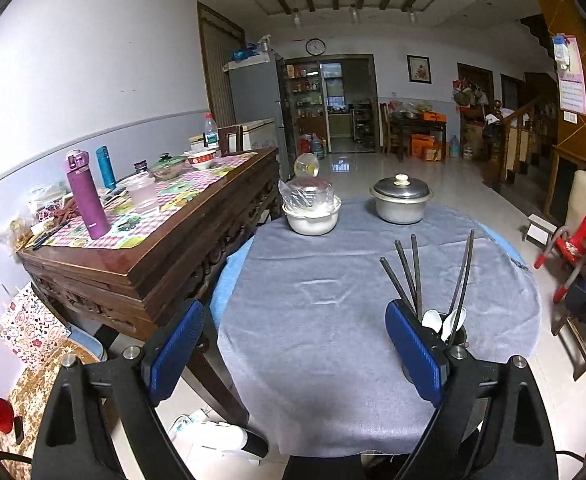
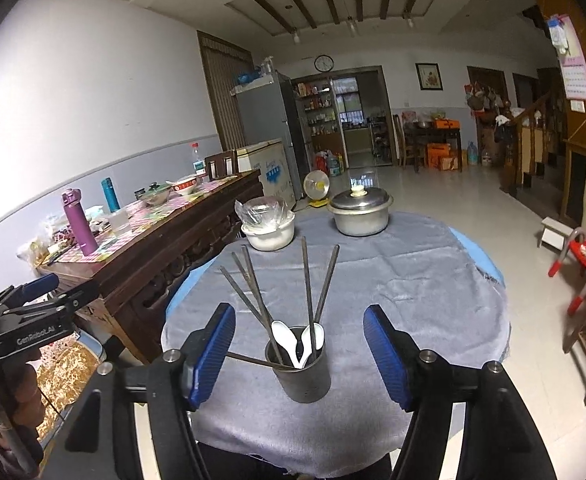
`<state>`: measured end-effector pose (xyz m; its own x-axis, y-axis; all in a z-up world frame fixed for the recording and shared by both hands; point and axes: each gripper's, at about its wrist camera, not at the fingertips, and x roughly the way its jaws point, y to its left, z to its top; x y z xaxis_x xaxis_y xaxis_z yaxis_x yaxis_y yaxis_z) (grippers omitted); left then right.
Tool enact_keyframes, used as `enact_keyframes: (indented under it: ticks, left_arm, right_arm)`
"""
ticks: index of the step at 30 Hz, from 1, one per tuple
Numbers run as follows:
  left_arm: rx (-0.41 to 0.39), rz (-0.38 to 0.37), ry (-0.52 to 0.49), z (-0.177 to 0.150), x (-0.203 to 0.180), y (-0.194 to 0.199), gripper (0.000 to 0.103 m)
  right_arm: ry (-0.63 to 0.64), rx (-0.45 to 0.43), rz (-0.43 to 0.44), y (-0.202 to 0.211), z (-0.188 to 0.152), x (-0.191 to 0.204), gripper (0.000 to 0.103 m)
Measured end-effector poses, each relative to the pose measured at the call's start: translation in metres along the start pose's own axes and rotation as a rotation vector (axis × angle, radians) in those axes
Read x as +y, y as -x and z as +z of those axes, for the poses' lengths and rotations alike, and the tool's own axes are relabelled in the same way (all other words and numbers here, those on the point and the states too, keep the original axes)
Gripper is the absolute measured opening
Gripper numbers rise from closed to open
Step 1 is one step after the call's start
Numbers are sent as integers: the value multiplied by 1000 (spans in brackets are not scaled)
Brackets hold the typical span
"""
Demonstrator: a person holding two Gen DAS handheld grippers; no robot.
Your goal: Organize utensils
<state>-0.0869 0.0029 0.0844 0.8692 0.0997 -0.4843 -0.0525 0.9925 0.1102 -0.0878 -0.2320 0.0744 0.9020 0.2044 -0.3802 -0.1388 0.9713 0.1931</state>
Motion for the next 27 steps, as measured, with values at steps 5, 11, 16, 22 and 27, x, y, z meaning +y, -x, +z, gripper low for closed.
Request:
enact_keyframes:
  ticks: [5, 11, 16, 22, 27]
  left_arm:
    - [-14, 18, -6, -1, -1, 10, 93]
    - [-23, 37, -17, -8, -6, 19, 98]
    - [-15, 45, -35, -17, -15, 22, 98]
    - [21, 46, -77, -32, -30, 20, 98]
    - [50, 26, -112, -40, -39, 19, 98]
  right_arm:
    - [3, -3, -13, 11, -2, 7, 72]
    - [-35, 15, -52, 14, -10, 8, 79]
    - [-39, 2, -150, 14, -27, 13, 79]
    - [-39, -25, -169, 17, -35, 19, 79]
    - [-35, -12, -179, 15, -38, 19, 80]
